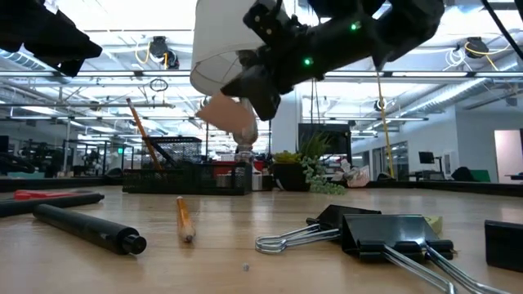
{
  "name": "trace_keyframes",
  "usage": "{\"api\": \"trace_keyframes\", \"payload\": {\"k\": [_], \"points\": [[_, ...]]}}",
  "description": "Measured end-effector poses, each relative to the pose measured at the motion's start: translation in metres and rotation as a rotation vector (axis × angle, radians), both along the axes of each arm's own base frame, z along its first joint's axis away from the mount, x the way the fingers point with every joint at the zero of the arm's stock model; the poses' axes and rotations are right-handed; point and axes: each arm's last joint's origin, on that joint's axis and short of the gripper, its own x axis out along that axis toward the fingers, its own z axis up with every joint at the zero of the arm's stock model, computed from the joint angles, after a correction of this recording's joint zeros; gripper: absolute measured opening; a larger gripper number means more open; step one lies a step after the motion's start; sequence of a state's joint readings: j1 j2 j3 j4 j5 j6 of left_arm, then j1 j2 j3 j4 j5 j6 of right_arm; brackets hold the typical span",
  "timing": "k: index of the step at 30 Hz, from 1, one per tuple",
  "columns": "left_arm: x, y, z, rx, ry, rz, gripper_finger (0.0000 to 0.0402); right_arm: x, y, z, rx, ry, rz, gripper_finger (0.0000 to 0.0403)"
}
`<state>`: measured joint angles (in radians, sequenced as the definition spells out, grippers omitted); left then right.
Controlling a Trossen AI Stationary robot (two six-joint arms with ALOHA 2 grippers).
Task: Pick and place office supplies into organizer
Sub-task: Put the pink sticky note into the black desk organizer
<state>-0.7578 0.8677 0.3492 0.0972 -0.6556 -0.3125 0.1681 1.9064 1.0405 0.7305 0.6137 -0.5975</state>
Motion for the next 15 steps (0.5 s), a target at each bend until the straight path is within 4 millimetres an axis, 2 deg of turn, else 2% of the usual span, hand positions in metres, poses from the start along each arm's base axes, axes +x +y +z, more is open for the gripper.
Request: {"api": "trace_keyframes", "payload": {"k": [5,7,11,15], "points": [[0.0,0.0,0.0,-0.006,-0.002,0.001,0.0097,0.001,-0.015,-0.005,0.001,0.06,0.012,0.0],[0.0,0.0,0.0,-0.005,-0.002,0.001,0.0097,0.002,-0.021,-0.007,0.001,0.091,0.067,0.0],[0.0,0.0,0.0,-0.01,-0.002,0.003,0.0097,0.004,-0.032,-0.007,0.017,0.083,0.095,0.0],[0.0,0.0,0.0,-0.012,-0.002,0.003,0.0097,0.003,-0.034,-0.009,0.068,0.086,0.083,0.0]]}}
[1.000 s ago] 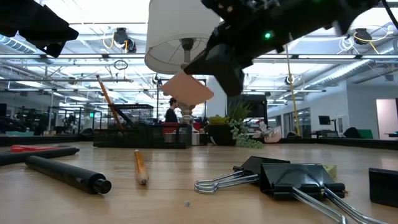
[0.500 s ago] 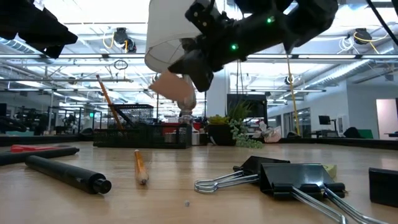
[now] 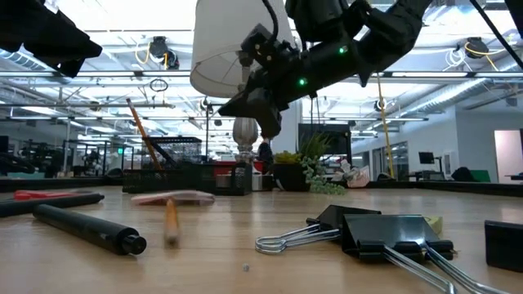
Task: Pick and place office supplies into organizer
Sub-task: Put the pink sticky note into the black desk organizer
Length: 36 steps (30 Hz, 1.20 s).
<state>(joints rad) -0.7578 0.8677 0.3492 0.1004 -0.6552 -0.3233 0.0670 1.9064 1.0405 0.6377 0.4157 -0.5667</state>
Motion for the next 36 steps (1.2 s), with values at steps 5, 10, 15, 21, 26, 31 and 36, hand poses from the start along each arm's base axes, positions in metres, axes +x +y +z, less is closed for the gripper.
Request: {"api": "trace_keyframes", "payload": {"k": [5,10,15,21,26,31,36], "points": [[0.0,0.0,-0.001,0.006,0.006,0.0,0.0097,-0.002,0.023,-0.005,0.245,-0.003,0.113,0.0003],[-0.001,0.0,-0.002,0.009,0.015,0.001,0.0097,-0.01,0.071,-0.008,0.303,0.041,0.259,0.0051],[0.0,0.0,-0.001,0.007,0.012,0.001,0.0097,-0.021,0.109,-0.024,0.197,0.105,0.26,0.0149],[0.0,0.0,0.001,-0.002,-0.009,0.005,0.0097,-0.019,0.114,-0.052,0.101,0.129,0.211,0.0253],[0.0,0.0,0.001,0.005,-0.007,0.005,0.0097,-0.002,0.113,-0.068,0.019,0.148,0.225,0.0275],[0.0,0.0,0.0,0.009,-0.002,0.004,0.0097,0.019,0.113,-0.071,-0.026,0.203,0.223,0.0263],[0.0,0.0,0.0,-0.002,0.001,0.001,0.0097,0.027,0.114,-0.071,-0.051,0.311,0.203,0.0257]]}}
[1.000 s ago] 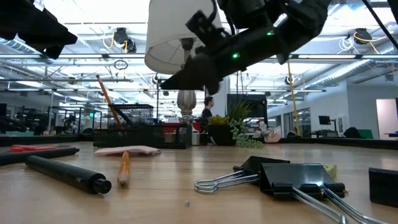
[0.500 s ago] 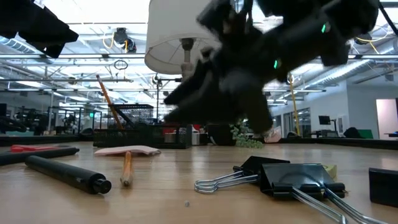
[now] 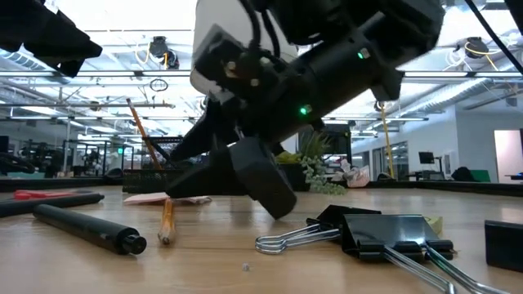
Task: Pick and place office supplies into organizer
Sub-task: Put the pink sticky note into the black desk organizer
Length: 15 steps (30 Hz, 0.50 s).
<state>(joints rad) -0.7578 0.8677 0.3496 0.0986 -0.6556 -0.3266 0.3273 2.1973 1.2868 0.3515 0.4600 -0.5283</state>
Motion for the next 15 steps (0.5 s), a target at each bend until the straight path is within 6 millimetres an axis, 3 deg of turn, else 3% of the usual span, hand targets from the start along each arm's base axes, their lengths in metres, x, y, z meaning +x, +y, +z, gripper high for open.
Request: {"api": "trace_keyframes", "payload": {"k": [4,15], "points": [[0.0,0.0,0.0,-0.01,0.002,-0.003,0.0097,0.0,-0.002,0.003,-0.054,0.087,-0.091,0.0256],[0.0,0.0,0.001,-0.005,-0.004,-0.008,0.0097,0.003,-0.013,0.003,-0.069,0.13,-0.101,0.0256]]}}
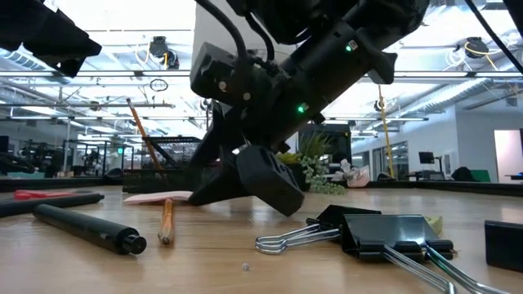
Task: Pick and place office supplies into organizer
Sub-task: Put the pink sticky note into the black desk organizer
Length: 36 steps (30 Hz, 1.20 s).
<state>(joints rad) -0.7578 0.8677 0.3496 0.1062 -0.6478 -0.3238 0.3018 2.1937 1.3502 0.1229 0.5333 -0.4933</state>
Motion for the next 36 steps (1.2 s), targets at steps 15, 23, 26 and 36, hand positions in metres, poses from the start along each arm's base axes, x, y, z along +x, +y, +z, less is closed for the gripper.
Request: {"api": "trace_keyframes", "payload": {"k": [15,23,26,36], "points": [[0.0,0.0,-0.001,0.008,0.004,-0.001,0.0097,0.005,-0.01,0.001,0.003,-0.006,0.028,0.0228],[0.0,0.0,0.0,0.005,-0.001,-0.001,0.0097,0.012,-0.029,-0.003,0.096,-0.025,0.002,0.0152],[0.0,0.0,0.0,0.005,-0.001,-0.001,0.0097,0.012,-0.031,-0.003,0.103,-0.026,0.014,0.0131],[0.0,0.0,0.0,0.005,-0.001,-0.002,0.0097,0.013,-0.029,-0.002,0.09,-0.028,0.032,0.011]]}}
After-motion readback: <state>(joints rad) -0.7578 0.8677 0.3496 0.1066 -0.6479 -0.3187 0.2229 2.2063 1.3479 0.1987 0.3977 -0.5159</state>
